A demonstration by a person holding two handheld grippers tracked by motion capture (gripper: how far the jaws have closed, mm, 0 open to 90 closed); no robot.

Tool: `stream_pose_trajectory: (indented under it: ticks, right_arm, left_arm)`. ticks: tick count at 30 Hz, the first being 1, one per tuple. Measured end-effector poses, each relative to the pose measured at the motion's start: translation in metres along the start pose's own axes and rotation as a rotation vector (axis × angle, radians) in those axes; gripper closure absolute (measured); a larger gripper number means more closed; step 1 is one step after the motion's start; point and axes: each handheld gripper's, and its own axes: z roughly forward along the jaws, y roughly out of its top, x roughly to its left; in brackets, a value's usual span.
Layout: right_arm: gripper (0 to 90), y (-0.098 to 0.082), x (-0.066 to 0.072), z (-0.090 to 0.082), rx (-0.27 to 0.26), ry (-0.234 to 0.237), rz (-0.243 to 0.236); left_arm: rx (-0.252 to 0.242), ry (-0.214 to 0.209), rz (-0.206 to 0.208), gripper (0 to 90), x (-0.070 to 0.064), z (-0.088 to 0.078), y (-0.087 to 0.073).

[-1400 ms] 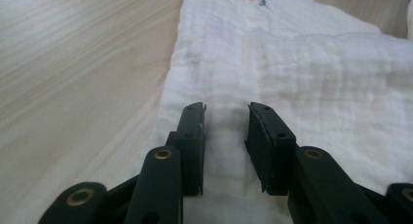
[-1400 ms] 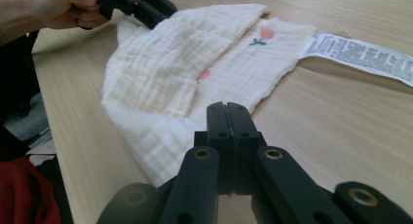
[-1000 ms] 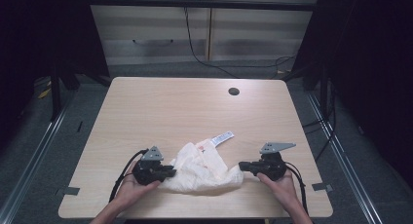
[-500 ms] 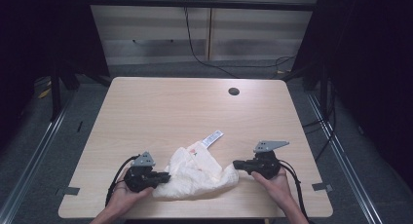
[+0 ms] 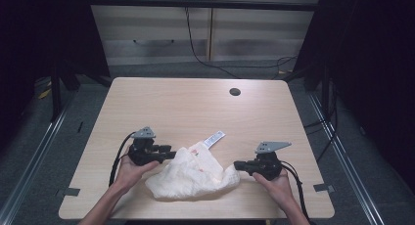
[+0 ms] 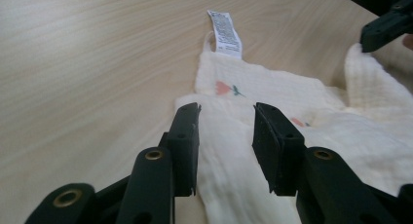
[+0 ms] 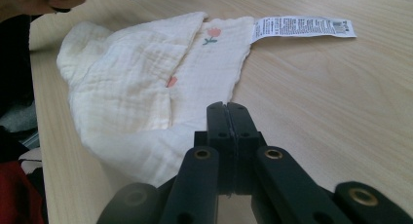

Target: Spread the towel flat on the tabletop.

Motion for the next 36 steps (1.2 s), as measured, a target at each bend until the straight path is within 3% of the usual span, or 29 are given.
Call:
stream_pose_trajectory:
  ticks: [2, 6, 11, 13, 20, 23, 26, 30, 36]
  right_arm:
    - [89.8, 0.000, 0.000, -0.001, -0.003, 0.000, 0.000]
    - [89.7, 0.000, -0.001, -0.001, -0.005, 0.001, 0.003]
    - [89.7, -0.001, -0.001, -0.002, -0.006, 0.003, 0.002]
    - [89.7, -0.001, -0.001, -0.003, -0.009, 0.000, -0.001]
    - [89.6, -0.001, -0.001, -0.003, -0.008, -0.005, -0.002]
    - [89.6, -0.002, -0.001, -0.002, -0.004, -0.005, 0.004]
    - [89.6, -0.002, -0.001, -0.002, 0.000, -0.005, 0.003]
    - [89.6, -0.002, -0.001, -0.002, -0.002, -0.007, 0.004]
    - [89.6, -0.001, -0.001, -0.005, -0.010, -0.009, 0.007]
  left_arm:
    - [0.021, -0.012, -0.024, 58.5, 0.010, 0.013, 0.002]
    - [0.055, 0.000, -0.026, 53.6, 0.020, 0.032, 0.005]
    - [0.077, 0.016, 0.019, 62.7, 0.018, 0.043, 0.014]
    - [0.096, 0.034, 0.022, 63.0, 0.019, 0.046, 0.014]
    - [0.126, 0.031, 0.034, 60.9, 0.019, 0.055, 0.008]
    - [0.140, 0.052, 0.118, 61.1, 0.010, 0.056, 0.007]
    - [0.143, 0.060, 0.167, 62.6, 0.004, 0.058, 0.006]
    - [0.119, 0.010, 0.143, 80.2, 0.004, 0.058, 0.002]
    - [0.075, -0.011, 0.072, 86.6, 0.008, 0.055, -0.001]
